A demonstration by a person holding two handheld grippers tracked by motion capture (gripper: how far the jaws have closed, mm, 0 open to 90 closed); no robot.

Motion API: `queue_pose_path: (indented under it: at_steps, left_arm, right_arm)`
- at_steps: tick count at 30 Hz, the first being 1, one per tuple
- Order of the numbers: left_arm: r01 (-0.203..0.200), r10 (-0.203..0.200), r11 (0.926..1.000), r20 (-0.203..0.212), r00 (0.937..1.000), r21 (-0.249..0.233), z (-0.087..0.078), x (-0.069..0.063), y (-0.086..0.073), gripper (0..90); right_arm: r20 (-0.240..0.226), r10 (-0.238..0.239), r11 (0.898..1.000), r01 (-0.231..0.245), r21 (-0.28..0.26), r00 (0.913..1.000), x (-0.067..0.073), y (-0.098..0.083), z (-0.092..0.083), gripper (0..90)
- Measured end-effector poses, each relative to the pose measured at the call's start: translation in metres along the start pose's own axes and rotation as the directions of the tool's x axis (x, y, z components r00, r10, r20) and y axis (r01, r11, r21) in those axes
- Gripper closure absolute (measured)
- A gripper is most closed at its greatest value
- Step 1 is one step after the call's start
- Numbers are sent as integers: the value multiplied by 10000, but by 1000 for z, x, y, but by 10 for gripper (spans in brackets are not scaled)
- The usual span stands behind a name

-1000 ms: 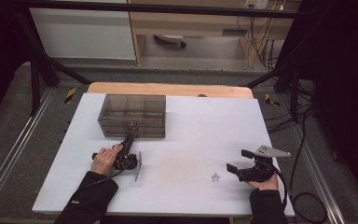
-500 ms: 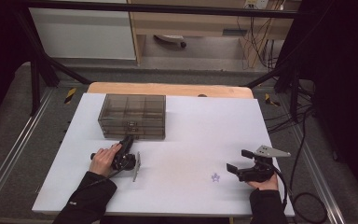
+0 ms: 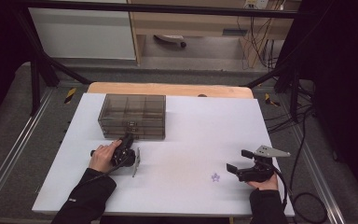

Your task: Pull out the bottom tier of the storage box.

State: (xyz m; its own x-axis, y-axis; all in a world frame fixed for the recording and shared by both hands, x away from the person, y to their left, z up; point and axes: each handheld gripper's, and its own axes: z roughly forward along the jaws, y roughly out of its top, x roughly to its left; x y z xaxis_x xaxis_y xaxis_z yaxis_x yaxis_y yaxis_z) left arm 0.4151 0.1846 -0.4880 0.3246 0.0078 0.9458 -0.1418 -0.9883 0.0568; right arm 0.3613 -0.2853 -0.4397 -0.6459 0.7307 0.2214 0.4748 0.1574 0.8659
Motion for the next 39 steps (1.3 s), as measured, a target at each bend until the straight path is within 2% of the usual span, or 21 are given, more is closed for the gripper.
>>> queue_pose_path:
  at_steps: [3, 8, 39]
  left_arm:
    - [-167, 167, 9999, -32, 9999, 5, 0, 0, 0, 685]
    - [-208, 208, 9998, -52, 9998, 52, -1, -1, 1, 689]
    - [-288, 287, 9995, -34, 9996, -89, -19, -8, 2, 690]
  right_arm:
    - [0, 7, 10000, -7, -11, 10000, 0, 0, 0, 23]
    - [-19, -6, 10000, 6, -5, 10000, 0, 0, 0, 23]
    - [-16, 27, 10000, -27, 85, 10000, 1, 0, 1, 23]
